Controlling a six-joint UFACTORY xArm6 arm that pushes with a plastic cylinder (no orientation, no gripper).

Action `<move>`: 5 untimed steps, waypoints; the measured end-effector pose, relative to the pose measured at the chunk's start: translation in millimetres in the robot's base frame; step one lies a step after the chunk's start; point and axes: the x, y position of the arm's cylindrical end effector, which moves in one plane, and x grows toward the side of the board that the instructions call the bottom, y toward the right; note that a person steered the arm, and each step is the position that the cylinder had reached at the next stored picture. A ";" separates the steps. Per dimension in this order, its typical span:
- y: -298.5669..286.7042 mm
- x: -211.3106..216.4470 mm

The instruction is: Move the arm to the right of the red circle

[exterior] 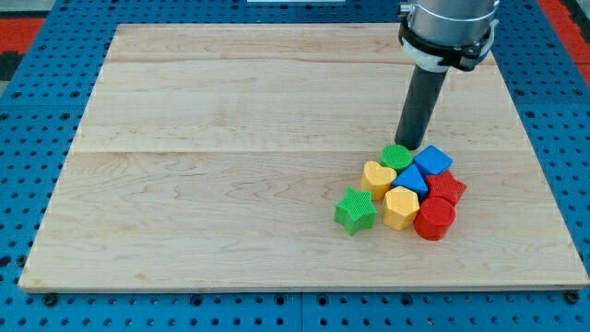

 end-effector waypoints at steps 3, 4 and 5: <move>98.0 146.0; 62.6 143.5; 61.5 142.8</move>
